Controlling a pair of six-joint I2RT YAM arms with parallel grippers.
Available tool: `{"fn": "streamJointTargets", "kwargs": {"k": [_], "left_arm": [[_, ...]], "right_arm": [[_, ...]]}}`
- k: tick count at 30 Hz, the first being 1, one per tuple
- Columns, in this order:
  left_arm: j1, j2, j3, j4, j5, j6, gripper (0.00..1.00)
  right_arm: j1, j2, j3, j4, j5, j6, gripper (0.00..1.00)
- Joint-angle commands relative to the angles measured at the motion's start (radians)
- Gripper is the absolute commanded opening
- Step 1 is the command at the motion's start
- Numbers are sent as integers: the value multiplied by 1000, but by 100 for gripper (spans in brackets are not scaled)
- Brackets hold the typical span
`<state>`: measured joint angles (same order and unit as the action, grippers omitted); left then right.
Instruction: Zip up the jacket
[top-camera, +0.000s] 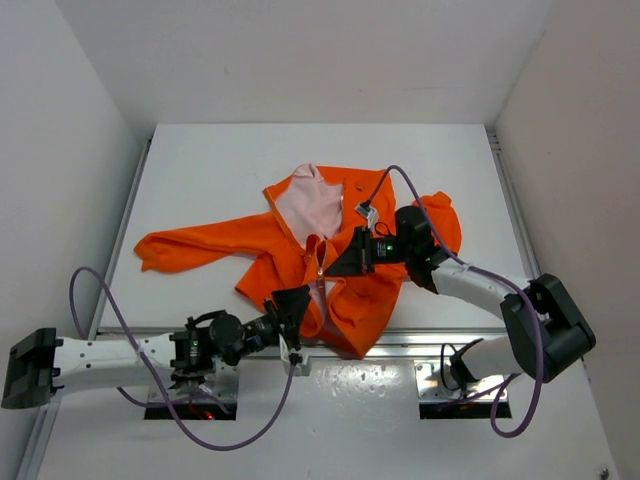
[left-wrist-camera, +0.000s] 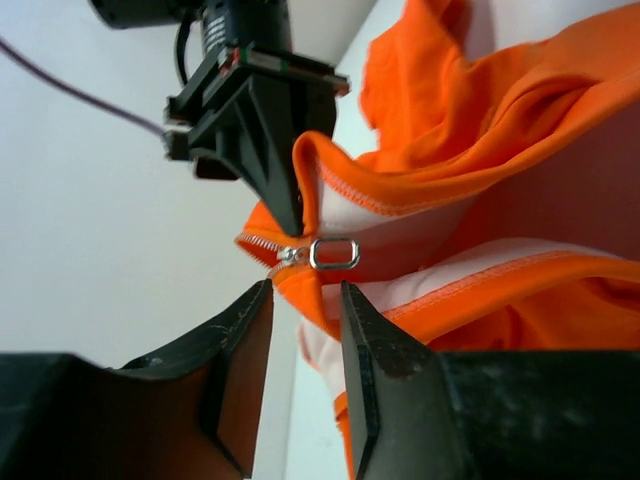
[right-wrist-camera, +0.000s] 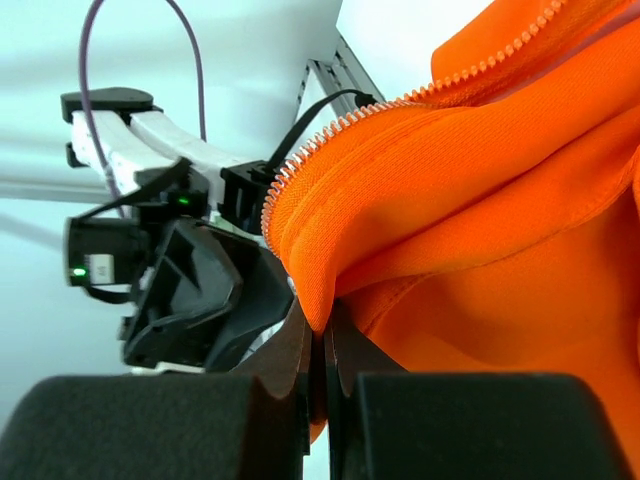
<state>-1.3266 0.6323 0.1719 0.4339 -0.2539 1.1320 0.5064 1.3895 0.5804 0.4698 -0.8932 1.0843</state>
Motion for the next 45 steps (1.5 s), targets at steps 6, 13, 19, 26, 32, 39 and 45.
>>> {"fn": "streamJointTargets", "kwargs": {"k": [6, 13, 19, 26, 32, 39, 45], "left_arm": [[-17, 67, -139, 425, -137, 165, 43], [-17, 115, -164, 503, -146, 187, 43], [-17, 181, -164, 563, -137, 207, 43], [-17, 237, -155, 600, -128, 207, 43], [-17, 276, -155, 652, -128, 227, 43], [-8, 354, -135, 727, -146, 236, 43], [10, 385, -126, 775, -146, 247, 43]], "right_arm": [[-5, 14, 76, 47, 5, 138, 0], [-5, 42, 104, 32, 13, 232, 0], [0, 54, 124, 24, 27, 270, 0], [6, 62, 183, -5, 33, 310, 0], [26, 60, 187, -8, 39, 333, 0], [46, 59, 177, -7, 37, 338, 0], [52, 57, 173, -8, 37, 341, 0]]}}
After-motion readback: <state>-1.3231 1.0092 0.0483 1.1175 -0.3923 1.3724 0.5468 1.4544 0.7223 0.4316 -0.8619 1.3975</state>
